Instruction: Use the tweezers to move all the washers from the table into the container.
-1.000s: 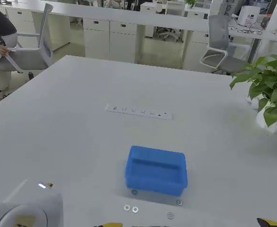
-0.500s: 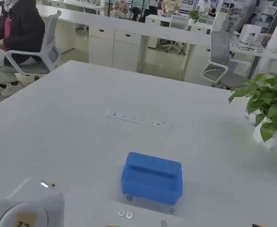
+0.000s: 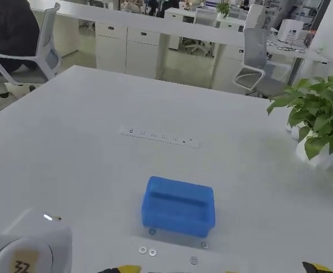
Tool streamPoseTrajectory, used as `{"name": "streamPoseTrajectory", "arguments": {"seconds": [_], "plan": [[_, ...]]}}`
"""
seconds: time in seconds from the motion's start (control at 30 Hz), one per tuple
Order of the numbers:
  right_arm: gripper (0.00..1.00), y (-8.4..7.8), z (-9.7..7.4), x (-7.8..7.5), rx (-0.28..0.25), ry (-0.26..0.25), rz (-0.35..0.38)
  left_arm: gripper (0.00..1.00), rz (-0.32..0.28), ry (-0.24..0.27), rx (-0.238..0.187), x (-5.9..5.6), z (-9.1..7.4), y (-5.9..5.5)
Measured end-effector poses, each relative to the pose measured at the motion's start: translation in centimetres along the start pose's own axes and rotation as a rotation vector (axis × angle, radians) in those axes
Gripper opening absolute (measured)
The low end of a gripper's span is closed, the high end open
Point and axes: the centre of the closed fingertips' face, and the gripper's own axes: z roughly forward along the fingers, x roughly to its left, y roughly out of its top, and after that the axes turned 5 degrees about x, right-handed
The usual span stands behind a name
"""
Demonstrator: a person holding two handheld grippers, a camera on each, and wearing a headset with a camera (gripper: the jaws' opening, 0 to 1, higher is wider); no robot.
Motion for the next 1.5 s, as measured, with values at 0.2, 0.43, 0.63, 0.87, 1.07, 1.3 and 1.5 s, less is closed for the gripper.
{"name": "streamPoseTrajectory", "arguments": {"seconds": [0.2, 0.43, 0.63, 0.87, 1.07, 1.3, 1.5], "plan": [[0.93, -0.3, 0.3, 0.0, 0.010, -0.004, -0.009, 0.96, 0.016, -0.005, 0.010, -0.1, 0.2, 0.0], [0.93, -0.5, 0.6, -0.1, 0.021, 0.002, -0.009, 0.94, 0.036, -0.021, 0.027, -0.3, 0.8, -0.2], [0.92, -0.6, 0.8, 0.0, 0.031, 0.005, -0.023, 0.91, 0.052, -0.038, 0.032, -0.7, 1.5, -0.1], [0.90, -0.8, 0.9, -0.2, 0.038, 0.003, -0.018, 0.76, 0.089, -0.149, 0.055, -2.7, 2.7, -0.2], [0.90, -1.2, 1.0, -0.2, 0.051, 0.002, -0.011, 0.57, 0.122, -0.249, 0.079, -4.3, 4.0, -0.3], [0.89, -1.6, 0.9, -0.2, 0.065, -0.001, -0.003, 0.38, 0.275, -0.360, 0.162, -5.8, 6.1, -1.7], [0.89, -1.9, 1.0, -0.2, 0.076, -0.004, 0.000, 0.28, 0.345, -0.426, 0.205, -6.9, 8.2, -3.2]]}}
